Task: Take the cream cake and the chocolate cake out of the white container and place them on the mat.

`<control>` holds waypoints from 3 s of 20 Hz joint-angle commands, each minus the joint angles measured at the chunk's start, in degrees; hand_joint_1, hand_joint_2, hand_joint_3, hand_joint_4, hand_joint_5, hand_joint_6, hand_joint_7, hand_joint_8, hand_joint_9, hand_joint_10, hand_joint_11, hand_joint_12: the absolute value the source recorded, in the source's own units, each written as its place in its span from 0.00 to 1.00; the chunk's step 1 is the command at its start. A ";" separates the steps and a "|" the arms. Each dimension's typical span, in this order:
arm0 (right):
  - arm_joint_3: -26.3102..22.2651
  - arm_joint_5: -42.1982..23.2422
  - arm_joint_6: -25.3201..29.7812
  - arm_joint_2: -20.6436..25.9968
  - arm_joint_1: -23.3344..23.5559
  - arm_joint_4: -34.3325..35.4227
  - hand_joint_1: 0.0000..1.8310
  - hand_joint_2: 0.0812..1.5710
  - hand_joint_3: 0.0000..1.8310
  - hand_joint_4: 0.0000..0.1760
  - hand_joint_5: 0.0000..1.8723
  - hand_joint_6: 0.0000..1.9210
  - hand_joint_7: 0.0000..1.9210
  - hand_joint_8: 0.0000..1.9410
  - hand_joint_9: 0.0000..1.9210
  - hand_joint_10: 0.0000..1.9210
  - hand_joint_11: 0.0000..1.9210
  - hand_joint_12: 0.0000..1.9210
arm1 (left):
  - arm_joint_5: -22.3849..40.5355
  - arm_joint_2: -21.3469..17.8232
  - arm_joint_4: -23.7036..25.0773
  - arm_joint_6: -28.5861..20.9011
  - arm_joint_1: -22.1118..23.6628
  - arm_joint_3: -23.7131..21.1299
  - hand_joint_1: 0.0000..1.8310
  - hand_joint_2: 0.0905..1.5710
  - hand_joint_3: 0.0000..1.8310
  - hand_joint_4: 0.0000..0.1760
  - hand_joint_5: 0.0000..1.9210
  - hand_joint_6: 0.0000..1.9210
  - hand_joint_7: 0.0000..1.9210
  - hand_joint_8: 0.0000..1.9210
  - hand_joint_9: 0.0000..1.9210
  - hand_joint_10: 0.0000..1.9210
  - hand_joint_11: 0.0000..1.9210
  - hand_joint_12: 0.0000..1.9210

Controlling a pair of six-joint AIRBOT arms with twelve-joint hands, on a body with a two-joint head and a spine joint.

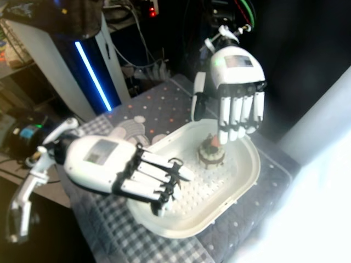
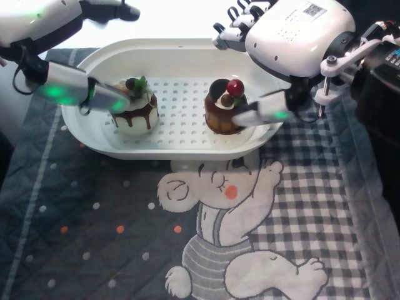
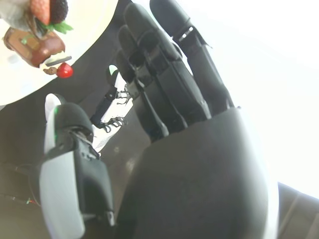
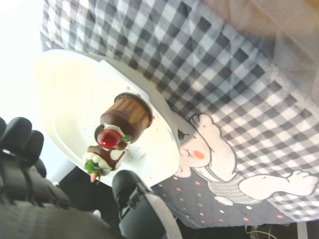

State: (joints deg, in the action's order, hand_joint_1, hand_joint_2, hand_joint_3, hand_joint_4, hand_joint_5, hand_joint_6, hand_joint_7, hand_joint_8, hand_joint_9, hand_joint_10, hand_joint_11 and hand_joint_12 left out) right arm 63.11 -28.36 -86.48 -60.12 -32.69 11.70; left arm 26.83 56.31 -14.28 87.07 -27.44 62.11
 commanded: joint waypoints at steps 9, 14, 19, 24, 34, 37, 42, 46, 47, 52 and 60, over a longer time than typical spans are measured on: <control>2.34 -6.97 -0.18 -2.47 0.88 2.68 0.51 0.51 0.00 0.00 0.29 0.00 0.32 0.01 0.30 0.11 0.06 0.73 | 3.12 2.90 -0.40 -0.09 1.47 3.00 0.41 0.53 0.00 0.00 0.19 0.00 0.23 0.01 0.19 0.19 0.00 0.75; 4.42 -6.98 -0.18 -5.77 0.88 7.20 0.40 0.50 0.00 0.00 0.27 0.00 0.31 0.00 0.30 0.07 0.06 0.65 | 0.20 4.49 -1.80 -0.09 1.29 5.08 0.41 0.52 0.00 0.00 0.20 0.00 0.24 0.00 0.21 0.12 0.00 0.68; 6.07 -6.31 -0.18 -7.51 0.86 10.49 0.39 0.52 0.00 0.00 0.29 0.01 0.33 0.00 0.31 0.06 0.06 0.66 | -2.50 6.72 -2.85 -0.09 0.99 7.44 0.44 0.52 0.00 0.00 0.21 0.00 0.25 0.00 0.22 0.10 0.00 0.66; 8.47 -3.50 -0.18 -9.35 0.85 12.30 0.41 0.55 0.01 0.00 0.32 0.01 0.36 0.01 0.35 0.05 0.09 0.68 | -4.72 8.98 -4.89 -0.09 0.37 10.22 0.42 0.51 0.00 0.00 0.22 0.00 0.24 0.00 0.22 0.08 0.00 0.67; 8.96 -1.57 -0.18 -10.04 0.85 12.51 0.52 0.60 0.00 0.00 0.46 0.02 0.49 0.02 0.34 0.37 0.13 0.86 | -7.43 10.47 -6.79 -0.11 -1.36 12.17 0.52 0.66 0.01 0.00 0.34 0.02 0.38 0.02 0.38 0.10 0.14 0.70; 8.97 -1.58 -0.18 -9.99 0.85 12.51 0.67 0.68 0.00 0.00 0.59 0.40 0.48 0.46 0.36 0.53 0.19 0.92 | -7.76 10.82 -7.47 -0.12 -1.64 12.84 0.64 0.74 0.00 0.00 0.38 0.55 0.49 0.47 0.49 0.15 0.25 0.70; 8.79 -2.08 -0.18 -9.89 0.85 12.52 0.67 0.71 0.00 0.00 0.56 0.43 0.45 0.67 0.38 0.76 0.29 1.00 | -6.50 10.83 -8.34 -0.99 -2.04 13.00 0.73 0.77 0.00 0.00 0.35 0.74 0.40 0.65 0.36 0.79 0.24 0.77; 5.25 -7.02 -0.17 -8.75 0.85 12.00 0.62 0.72 0.00 0.00 0.48 0.58 0.30 0.12 0.09 0.29 0.00 0.64 | -1.36 9.42 -3.47 -10.45 -2.25 12.16 0.73 0.78 0.00 0.00 0.35 0.70 0.39 0.67 0.37 0.83 0.24 0.85; 4.98 -7.47 -0.17 -8.41 0.85 11.91 0.62 0.72 0.00 0.00 0.48 0.58 0.30 0.12 0.09 0.29 0.00 0.64 | -1.04 9.21 -3.23 -10.86 -2.26 12.03 0.73 0.78 0.00 0.00 0.35 0.70 0.39 0.67 0.37 0.83 0.24 0.85; -3.46 -18.26 -0.16 -1.48 0.85 7.29 0.67 0.72 0.00 0.00 0.48 0.52 0.48 0.64 0.41 0.68 0.30 0.97 | 8.92 3.27 0.47 -12.53 -2.41 4.77 0.73 0.77 0.00 0.00 0.34 0.69 0.40 0.65 0.40 0.82 0.30 0.87; -15.50 -28.37 -0.17 7.00 0.22 -1.31 0.68 0.75 0.00 0.00 0.47 0.46 0.42 0.81 0.47 0.88 0.48 0.98 | 22.61 -7.26 4.92 -12.53 -9.72 -8.74 0.73 0.74 0.00 0.00 0.37 0.62 0.44 0.63 0.46 0.74 0.37 0.83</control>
State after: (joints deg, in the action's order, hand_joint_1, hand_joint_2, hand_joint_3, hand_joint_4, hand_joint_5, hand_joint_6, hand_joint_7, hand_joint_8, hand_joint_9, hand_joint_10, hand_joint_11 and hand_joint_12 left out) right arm 47.13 -50.19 -86.32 -52.95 -33.17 11.62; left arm 41.15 48.51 -10.02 74.76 -38.63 52.23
